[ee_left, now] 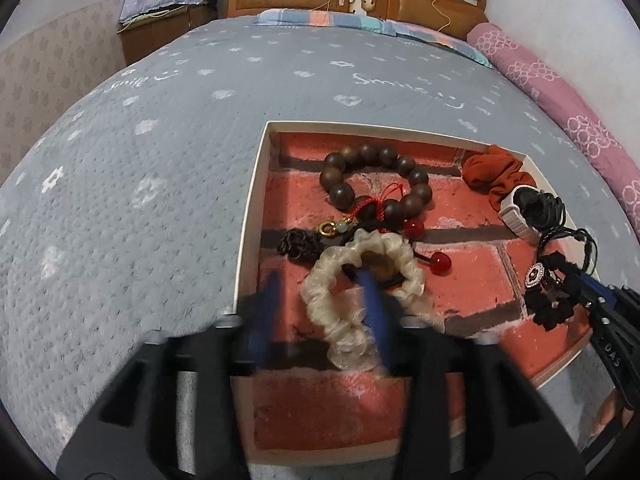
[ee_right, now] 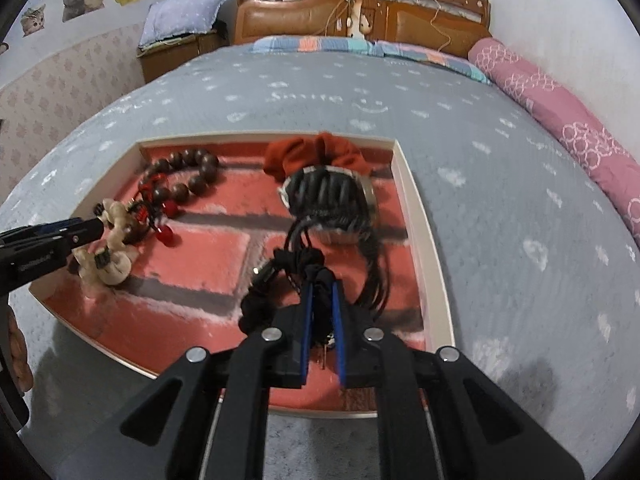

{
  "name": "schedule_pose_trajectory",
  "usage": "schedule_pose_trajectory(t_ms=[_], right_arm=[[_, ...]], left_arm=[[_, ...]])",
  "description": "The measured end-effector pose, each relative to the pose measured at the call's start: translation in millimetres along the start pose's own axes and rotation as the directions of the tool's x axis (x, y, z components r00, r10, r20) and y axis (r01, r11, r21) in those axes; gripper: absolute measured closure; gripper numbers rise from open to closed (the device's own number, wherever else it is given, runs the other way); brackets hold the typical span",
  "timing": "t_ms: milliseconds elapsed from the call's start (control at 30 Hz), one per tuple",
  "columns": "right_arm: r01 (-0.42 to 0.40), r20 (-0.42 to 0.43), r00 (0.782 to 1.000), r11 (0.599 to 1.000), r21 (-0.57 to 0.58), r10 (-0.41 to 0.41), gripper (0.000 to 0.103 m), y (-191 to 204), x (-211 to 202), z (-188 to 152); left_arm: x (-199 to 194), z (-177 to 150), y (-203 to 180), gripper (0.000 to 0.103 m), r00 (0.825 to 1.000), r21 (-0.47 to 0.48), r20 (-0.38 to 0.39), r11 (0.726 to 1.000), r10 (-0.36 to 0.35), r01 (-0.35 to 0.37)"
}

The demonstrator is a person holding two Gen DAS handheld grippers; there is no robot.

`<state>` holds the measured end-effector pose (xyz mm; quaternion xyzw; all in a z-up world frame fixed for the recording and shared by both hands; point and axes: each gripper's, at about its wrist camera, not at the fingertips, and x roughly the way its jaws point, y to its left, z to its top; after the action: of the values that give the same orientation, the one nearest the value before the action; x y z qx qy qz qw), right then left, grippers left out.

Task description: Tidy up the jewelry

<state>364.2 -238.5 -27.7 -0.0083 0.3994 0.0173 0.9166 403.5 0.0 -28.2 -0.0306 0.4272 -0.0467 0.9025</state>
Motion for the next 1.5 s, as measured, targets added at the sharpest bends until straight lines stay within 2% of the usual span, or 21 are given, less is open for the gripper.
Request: schedule_pose_trajectory(t_ms=[67, 133, 167, 200, 267, 300, 400, 500, 567, 667, 767, 967, 1067, 1300, 1500], right_arm=[[0.000, -0.005, 1.000, 1.000, 0.009, 0.000, 0.090, -1, 0, -2], [-0.006, -0.017, 1.000, 1.000, 0.018, 0.007, 0.090, -2, -1, -4], [-0.015, -0.021, 1.000, 1.000, 0.022, 0.016, 0.087, -3, -3, -4], [-0.015, -0.022, 1.000, 1.000, 0.022, 0.016, 0.083, -3, -5, -4], [-0.007, -0.004, 1.000, 1.000, 0.030, 0.007, 0.048, -6, -14, -4], [-0.002, 0.010, 1.000, 0.999, 0.037, 0.002, 0.045, -8, -20, -4], [-0.020, 0.034, 0.999, 0.998, 0.056, 0.018, 0.043, -15, -41, -4], [-0.021, 0.058, 0.998, 0.997, 0.074, 0.017, 0.035, -22, -63, -6], [-0.020, 0.090, 0.996, 0.996, 0.082, 0.013, 0.022, -24, -86, -11], [-0.007, 0.149, 0.989, 0.995, 0.096, -0.007, 0.011, -25, -123, -24], [-0.012, 0.198, 0.980, 0.992, 0.124, -0.012, 0.008, -23, -157, -43], [-0.005, 0.296, 0.954, 0.988, 0.157, -0.042, 0.005, -11, -205, -97], [0.011, 0.334, 0.941, 0.992, 0.127, -0.053, 0.005, 0, -219, -124], [-0.001, 0.412, 0.910, 0.993, 0.115, -0.047, 0.004, 14, -249, -176], [0.016, 0.472, 0.880, 0.996, 0.090, -0.056, 0.004, 21, -268, -206]], left_arm=[[-4, -4, -2, 0.050, 1.000, 0.013, 0.000, 1.000, -0.012, 0.012], [-11, -7, -5, 0.031, 1.000, 0.031, 0.010, 0.999, 0.015, -0.015], [-17, -8, -6, 0.029, 1.000, 0.036, 0.025, 0.999, -0.001, 0.000], [-24, -9, -5, 0.024, 0.999, 0.034, 0.036, 0.999, -0.007, 0.006], [-37, -9, -4, 0.018, 0.998, 0.022, 0.052, 1.000, -0.024, 0.022], [-46, -9, -3, 0.015, 0.997, 0.016, 0.062, 0.999, -0.035, 0.034], [-72, -10, -1, 0.007, 0.994, 0.011, 0.100, 0.999, -0.042, 0.041], [-107, -14, 3, 0.005, 0.987, 0.004, 0.155, 0.999, -0.036, 0.035], [-132, -20, 8, 0.005, 0.982, -0.006, 0.182, 0.999, -0.039, 0.040], [-168, -36, 15, 0.005, 0.968, -0.014, 0.251, 1.000, -0.009, 0.013], [-196, -57, 17, 0.005, 0.955, -0.005, 0.293, 0.999, 0.033, -0.033], [-244, -121, 10, 0.005, 0.922, 0.037, 0.387, 0.999, 0.004, -0.020], [-260, -150, 3, 0.005, 0.905, 0.042, 0.425, 0.999, 0.011, -0.032], [-274, -205, -5, 0.005, 0.894, 0.003, 0.449, 1.000, -0.010, 0.010], [-279, -234, -9, 0.005, 0.864, -0.022, 0.502, 1.000, 0.022, -0.013]])
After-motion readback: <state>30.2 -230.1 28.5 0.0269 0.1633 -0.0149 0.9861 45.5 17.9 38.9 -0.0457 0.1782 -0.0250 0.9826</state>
